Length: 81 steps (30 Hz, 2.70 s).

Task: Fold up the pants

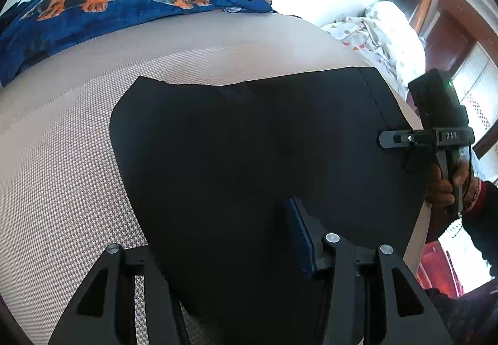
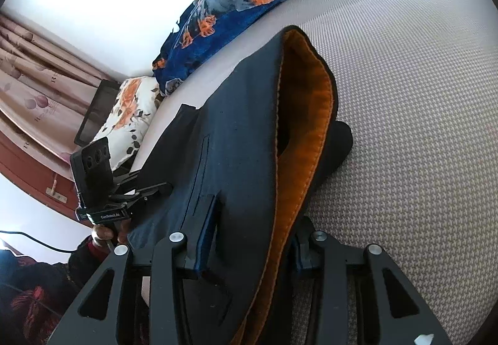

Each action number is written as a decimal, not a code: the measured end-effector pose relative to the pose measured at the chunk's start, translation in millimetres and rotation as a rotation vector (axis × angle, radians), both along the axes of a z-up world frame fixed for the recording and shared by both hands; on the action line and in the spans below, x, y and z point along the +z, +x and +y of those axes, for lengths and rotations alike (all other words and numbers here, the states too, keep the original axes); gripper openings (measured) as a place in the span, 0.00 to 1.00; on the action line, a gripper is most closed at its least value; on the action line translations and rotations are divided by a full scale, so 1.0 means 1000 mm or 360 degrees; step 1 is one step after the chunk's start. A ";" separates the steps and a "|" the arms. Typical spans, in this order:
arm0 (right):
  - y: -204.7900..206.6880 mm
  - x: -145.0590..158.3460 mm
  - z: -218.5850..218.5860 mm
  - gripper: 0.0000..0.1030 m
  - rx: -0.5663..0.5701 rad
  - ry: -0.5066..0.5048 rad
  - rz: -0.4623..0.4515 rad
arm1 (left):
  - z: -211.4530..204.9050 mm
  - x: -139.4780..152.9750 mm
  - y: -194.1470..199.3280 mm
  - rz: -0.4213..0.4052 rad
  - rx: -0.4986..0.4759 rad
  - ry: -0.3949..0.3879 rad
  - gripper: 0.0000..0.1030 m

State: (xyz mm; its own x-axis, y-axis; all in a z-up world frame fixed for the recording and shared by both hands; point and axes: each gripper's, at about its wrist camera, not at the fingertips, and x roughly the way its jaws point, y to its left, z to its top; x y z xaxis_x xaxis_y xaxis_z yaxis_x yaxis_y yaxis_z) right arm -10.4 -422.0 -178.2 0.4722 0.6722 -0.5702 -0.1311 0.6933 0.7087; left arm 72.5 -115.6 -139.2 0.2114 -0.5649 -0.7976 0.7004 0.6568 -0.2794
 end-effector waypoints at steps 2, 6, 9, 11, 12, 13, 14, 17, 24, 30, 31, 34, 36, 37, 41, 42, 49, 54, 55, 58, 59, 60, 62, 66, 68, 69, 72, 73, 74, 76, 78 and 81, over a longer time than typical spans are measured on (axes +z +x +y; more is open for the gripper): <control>0.003 0.000 -0.002 0.36 0.0011 0.0016 0.0027 | 0.001 -0.001 0.001 0.0012 -0.0007 -0.0016 0.49; 0.004 -0.001 -0.003 0.36 0.0006 0.0041 0.0057 | 0.010 -0.004 0.012 0.0142 -0.0014 -0.0143 0.39; 0.005 -0.001 -0.002 0.35 0.0004 0.0026 0.0049 | 0.018 -0.007 0.021 0.0259 -0.0005 -0.0235 0.37; 0.005 -0.001 -0.002 0.35 0.0004 0.0019 0.0036 | 0.020 -0.009 0.024 0.0309 -0.0016 -0.0270 0.36; 0.004 -0.002 -0.003 0.34 0.0001 0.0032 0.0034 | 0.021 -0.009 0.026 0.0339 -0.0036 -0.0298 0.36; 0.004 -0.002 -0.003 0.34 0.0000 0.0044 0.0030 | 0.023 -0.009 0.026 0.0380 -0.0055 -0.0326 0.36; 0.004 -0.003 -0.004 0.34 0.0003 0.0052 0.0025 | 0.025 -0.011 0.028 0.0432 -0.0064 -0.0348 0.36; 0.003 -0.003 -0.003 0.34 0.0021 0.0058 0.0015 | 0.034 -0.020 0.038 0.0629 -0.0077 -0.0468 0.36; 0.008 -0.005 -0.003 0.35 0.0053 0.0116 0.0027 | 0.028 -0.022 0.041 0.0712 -0.0092 -0.0500 0.39; 0.003 -0.003 0.007 0.30 -0.0012 0.0013 -0.0014 | 0.017 -0.008 0.020 0.0406 0.0010 -0.0322 0.24; 0.003 -0.002 0.008 0.29 -0.0023 0.0008 -0.0018 | 0.017 -0.007 0.019 0.0387 0.0026 -0.0320 0.22; 0.003 0.001 0.013 0.27 -0.0056 0.0019 -0.0033 | 0.015 0.005 0.009 0.0213 0.0057 -0.0268 0.18; 0.005 0.003 0.019 0.26 -0.0057 0.0010 -0.0039 | 0.017 0.010 0.007 0.0170 0.0082 -0.0256 0.18; 0.007 0.004 0.020 0.26 -0.0060 0.0029 -0.0040 | 0.019 0.011 0.011 0.0155 0.0101 -0.0249 0.18; 0.017 0.009 0.034 0.24 -0.0039 0.0036 -0.0072 | 0.033 0.012 0.018 0.0107 0.0160 -0.0226 0.18; 0.021 0.010 0.039 0.24 -0.0032 0.0033 -0.0073 | 0.038 0.014 0.019 0.0086 0.0169 -0.0218 0.18; 0.047 0.016 0.066 0.24 0.0021 0.0032 -0.0117 | 0.065 0.025 0.028 -0.0028 0.0262 -0.0167 0.18; 0.069 0.022 0.085 0.24 0.0058 0.0012 -0.0141 | 0.082 0.033 0.041 -0.0114 0.0323 -0.0124 0.18; 0.074 0.023 0.089 0.24 0.0065 0.0010 -0.0145 | 0.084 0.034 0.043 -0.0126 0.0331 -0.0116 0.18; 0.086 0.028 0.100 0.24 0.0082 0.0006 -0.0163 | 0.092 0.037 0.052 -0.0172 0.0359 -0.0097 0.18; 0.089 0.029 0.103 0.23 0.0086 0.0006 -0.0170 | 0.095 0.038 0.055 -0.0183 0.0367 -0.0095 0.18; 0.095 0.032 0.107 0.23 0.0094 0.0000 -0.0181 | 0.098 0.040 0.059 -0.0198 0.0380 -0.0092 0.18; 0.103 0.036 0.113 0.23 0.0103 -0.0005 -0.0193 | 0.103 0.042 0.065 -0.0220 0.0400 -0.0093 0.18; 0.121 0.042 0.125 0.23 0.0124 -0.0010 -0.0210 | 0.113 0.046 0.081 -0.0256 0.0440 -0.0088 0.18; 0.130 0.043 0.131 0.23 0.0135 -0.0010 -0.0211 | 0.117 0.047 0.086 -0.0272 0.0452 -0.0079 0.18; 0.136 0.044 0.134 0.23 0.0141 -0.0016 -0.0213 | 0.118 0.047 0.090 -0.0279 0.0457 -0.0075 0.18; 0.148 0.045 0.141 0.23 0.0151 -0.0016 -0.0215 | 0.124 0.046 0.100 -0.0293 0.0474 -0.0066 0.18; 0.152 0.045 0.143 0.23 0.0153 -0.0018 -0.0217 | 0.127 0.045 0.103 -0.0293 0.0483 -0.0067 0.18; 0.155 0.045 0.145 0.23 0.0153 -0.0015 -0.0217 | 0.129 0.044 0.107 -0.0294 0.0492 -0.0067 0.18; 0.162 0.044 0.149 0.23 0.0154 -0.0006 -0.0221 | 0.132 0.043 0.114 -0.0296 0.0503 -0.0062 0.18; 0.168 0.044 0.152 0.23 0.0153 -0.0005 -0.0226 | 0.135 0.042 0.120 -0.0296 0.0515 -0.0061 0.18; 0.177 0.044 0.157 0.23 0.0152 0.0005 -0.0236 | 0.139 0.041 0.130 -0.0303 0.0528 -0.0052 0.18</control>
State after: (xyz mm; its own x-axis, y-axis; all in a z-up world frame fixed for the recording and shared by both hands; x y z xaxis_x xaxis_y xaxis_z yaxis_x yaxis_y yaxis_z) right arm 166.4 -265.3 -134.6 0.4853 0.7195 -0.4968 -0.2995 0.6706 0.6787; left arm 202.0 23.5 -98.5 0.5299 -0.4650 -0.7092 0.4925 0.8495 -0.1891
